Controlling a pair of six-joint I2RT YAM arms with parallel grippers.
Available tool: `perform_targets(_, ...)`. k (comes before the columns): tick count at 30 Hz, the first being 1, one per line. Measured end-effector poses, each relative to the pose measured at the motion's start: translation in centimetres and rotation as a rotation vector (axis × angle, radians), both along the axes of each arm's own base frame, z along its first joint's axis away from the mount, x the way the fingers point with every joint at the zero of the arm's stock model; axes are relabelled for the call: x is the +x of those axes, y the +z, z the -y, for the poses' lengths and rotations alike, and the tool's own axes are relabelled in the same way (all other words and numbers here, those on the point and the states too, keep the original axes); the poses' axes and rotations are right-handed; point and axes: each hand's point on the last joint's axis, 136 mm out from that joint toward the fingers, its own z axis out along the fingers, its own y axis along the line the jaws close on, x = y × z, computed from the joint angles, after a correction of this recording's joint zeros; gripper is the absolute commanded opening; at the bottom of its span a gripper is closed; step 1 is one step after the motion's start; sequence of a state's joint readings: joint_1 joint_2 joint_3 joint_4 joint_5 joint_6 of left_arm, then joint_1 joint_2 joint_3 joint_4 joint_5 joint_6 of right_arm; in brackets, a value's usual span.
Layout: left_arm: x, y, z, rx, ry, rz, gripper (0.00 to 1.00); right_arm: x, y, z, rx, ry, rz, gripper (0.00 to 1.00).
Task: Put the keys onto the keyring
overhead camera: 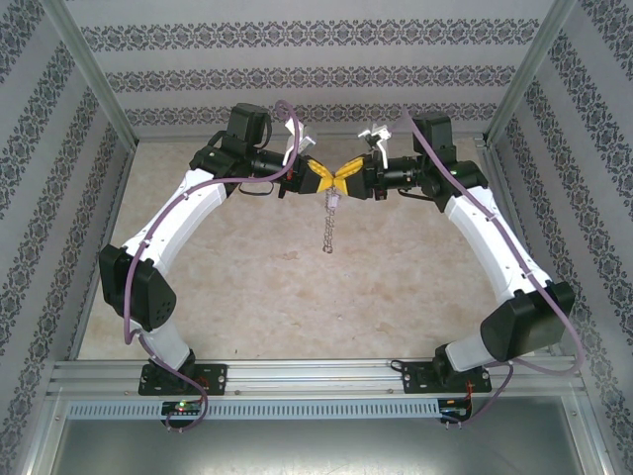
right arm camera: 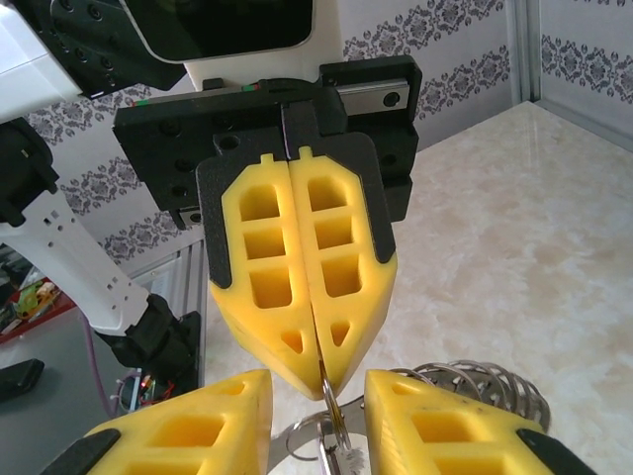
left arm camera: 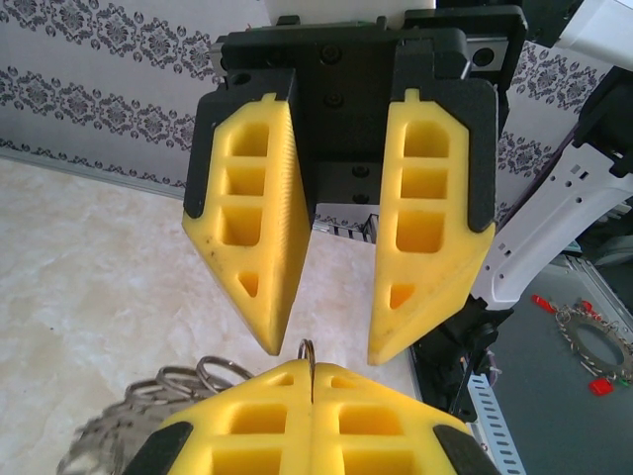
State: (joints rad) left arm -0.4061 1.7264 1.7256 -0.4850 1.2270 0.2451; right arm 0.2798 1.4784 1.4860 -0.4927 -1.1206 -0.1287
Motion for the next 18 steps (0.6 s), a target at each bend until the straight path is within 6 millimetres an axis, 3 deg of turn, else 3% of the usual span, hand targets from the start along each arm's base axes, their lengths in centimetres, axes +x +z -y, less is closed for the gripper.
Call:
perform_targets(3, 0.00, 0.00, 0.00, 0.000, 0.000, 0.000, 0.00, -0.02, -0.27, -0.24, -0.002, 0.007, -0.008, 0.25)
perform_targets(9, 0.01, 0.00, -0.01, 0.000, 0.000, 0.000, 0.00, -0.02, -0.39, -0.27, -0.001, 0.012, -0.013, 0.01)
perform_targets(12, 0.04, -0.01, -0.05, 0.000, 0.002, -0.001, 0.00, 0.00, -0.37, -0.25, -0.002, 0.012, -0.007, 0.00)
perform_targets(13, 0.06, -0.01, -0.05, 0.001, 0.003, -0.004, 0.03, 0.02, -0.35, -0.25, -0.002, 0.011, -0.007, 0.00)
perform_targets(15, 0.15, -0.01, -0.06, 0.005, 0.013, -0.011, 0.18, 0.10, -0.38, -0.23, -0.005, 0.007, -0.005, 0.00)
perform_targets(18, 0.91, -0.20, -0.24, 0.027, 0.072, -0.007, 0.29, 0.21, -0.37, -0.23, -0.008, 0.001, -0.002, 0.00)
